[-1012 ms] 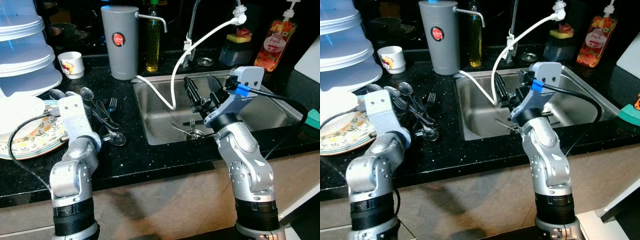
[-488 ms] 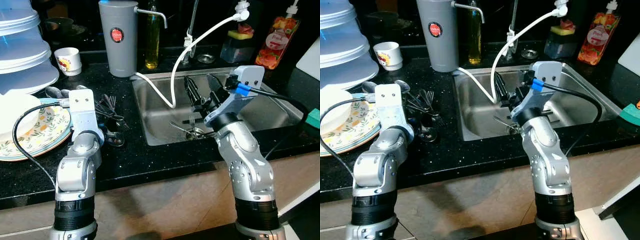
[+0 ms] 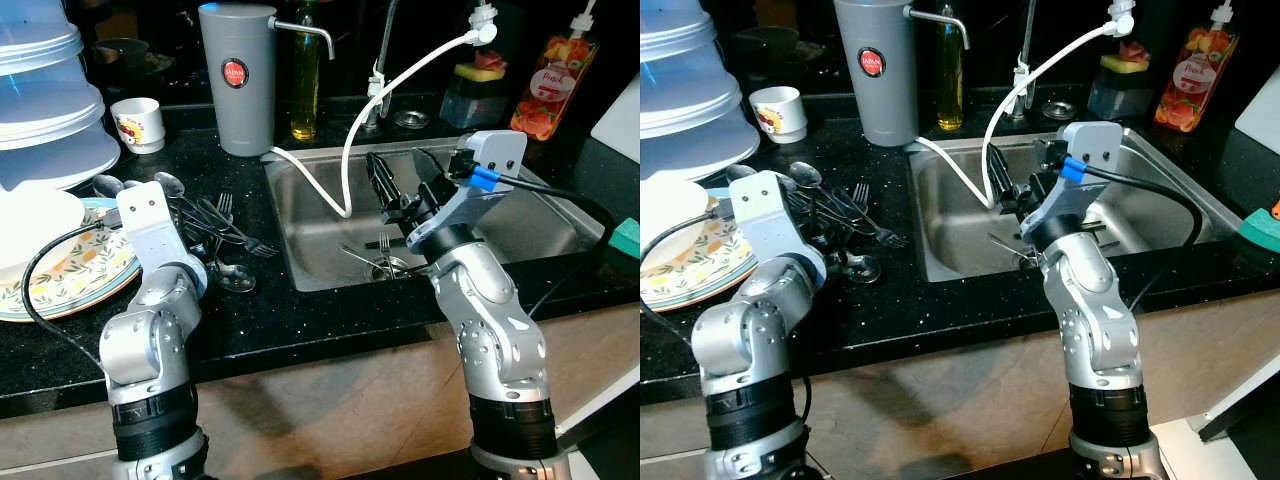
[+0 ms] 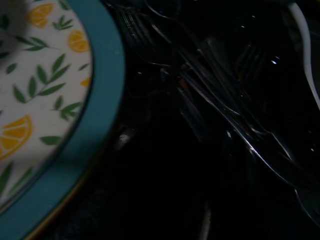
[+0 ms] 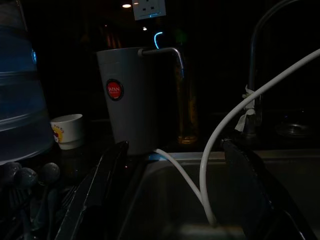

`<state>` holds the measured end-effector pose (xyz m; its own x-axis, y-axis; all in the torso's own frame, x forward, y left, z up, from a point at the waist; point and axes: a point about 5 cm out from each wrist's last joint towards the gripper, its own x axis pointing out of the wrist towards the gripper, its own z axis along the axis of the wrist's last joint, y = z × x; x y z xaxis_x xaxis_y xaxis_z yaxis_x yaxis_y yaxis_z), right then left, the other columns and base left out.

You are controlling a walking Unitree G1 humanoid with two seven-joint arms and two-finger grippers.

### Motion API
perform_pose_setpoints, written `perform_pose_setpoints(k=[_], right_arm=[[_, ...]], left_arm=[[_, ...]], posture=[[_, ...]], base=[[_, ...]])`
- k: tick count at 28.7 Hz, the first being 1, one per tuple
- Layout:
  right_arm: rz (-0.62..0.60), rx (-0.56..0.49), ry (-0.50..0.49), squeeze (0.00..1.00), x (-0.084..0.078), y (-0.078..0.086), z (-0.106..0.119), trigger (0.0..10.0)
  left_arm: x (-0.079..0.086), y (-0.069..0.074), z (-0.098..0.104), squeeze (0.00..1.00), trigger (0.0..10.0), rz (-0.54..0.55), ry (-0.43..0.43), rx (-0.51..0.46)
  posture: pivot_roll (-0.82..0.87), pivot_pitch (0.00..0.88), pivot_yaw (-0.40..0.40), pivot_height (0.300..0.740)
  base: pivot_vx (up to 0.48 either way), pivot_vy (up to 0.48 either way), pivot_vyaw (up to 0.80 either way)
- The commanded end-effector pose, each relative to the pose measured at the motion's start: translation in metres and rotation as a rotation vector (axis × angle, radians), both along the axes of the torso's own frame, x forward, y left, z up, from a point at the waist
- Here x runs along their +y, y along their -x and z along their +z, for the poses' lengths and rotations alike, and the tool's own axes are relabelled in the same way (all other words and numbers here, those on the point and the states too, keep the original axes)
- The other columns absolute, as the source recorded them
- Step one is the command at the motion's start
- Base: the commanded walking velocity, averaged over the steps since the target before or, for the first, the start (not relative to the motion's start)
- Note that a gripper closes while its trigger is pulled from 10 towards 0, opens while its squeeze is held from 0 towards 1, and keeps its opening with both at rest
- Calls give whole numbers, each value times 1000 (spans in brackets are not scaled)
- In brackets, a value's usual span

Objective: Kitchen organization

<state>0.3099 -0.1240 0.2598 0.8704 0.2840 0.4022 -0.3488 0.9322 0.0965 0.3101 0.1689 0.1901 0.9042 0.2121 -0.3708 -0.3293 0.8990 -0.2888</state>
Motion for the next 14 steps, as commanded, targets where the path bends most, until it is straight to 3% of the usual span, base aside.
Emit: perform_pose_setpoints(k=[1,3,4,5,7,9,11,12,14], right_arm=[[-2,-2,-5,0,-1,0,1,10000],[-3,-2,-6,0,-1,-1,1,10000],[-3,-2,-6,0,-1,-1,1,10000],[-4,-2,-7,0,-1,-1,1,10000],[-5,-2,-8,0,-1,-1,1,10000],[-5,-2,-9,0,-1,-1,1,10000],[-6,-3,-10,0,-1,-1,1,10000],[-7,-3,-10,0,-1,-1,1,10000],[-8,-3,-10,0,-1,-1,1,10000]], left_arm=[[-6,3,-33,0,0,-29,63,182],[0,-3,-23,0,0,-16,-28,137],[0,-3,-23,0,0,-16,-28,137],[5,-8,-12,0,0,-17,-131,77],[5,-11,0,0,0,-30,-220,11],[5,-13,4,0,0,-37,-250,-14],[-3,-17,22,0,0,-93,-298,-128],[-11,-19,40,0,10000,-121,-348,-230],[-13,-20,48,0,10000,-121,-367,-264]], posture=[[39,0,-21,740],[38,0,-18,740],[38,0,-18,740],[38,0,-18,740],[38,0,-18,740],[38,0,-18,740],[37,0,-19,740],[37,0,-19,740],[37,0,-19,740]], base=[[0,0,0],[0,0,0],[0,0,0],[0,0,0],[0,0,0],[0,0,0],[0,0,0],[0,0,0],[0,0,0]])
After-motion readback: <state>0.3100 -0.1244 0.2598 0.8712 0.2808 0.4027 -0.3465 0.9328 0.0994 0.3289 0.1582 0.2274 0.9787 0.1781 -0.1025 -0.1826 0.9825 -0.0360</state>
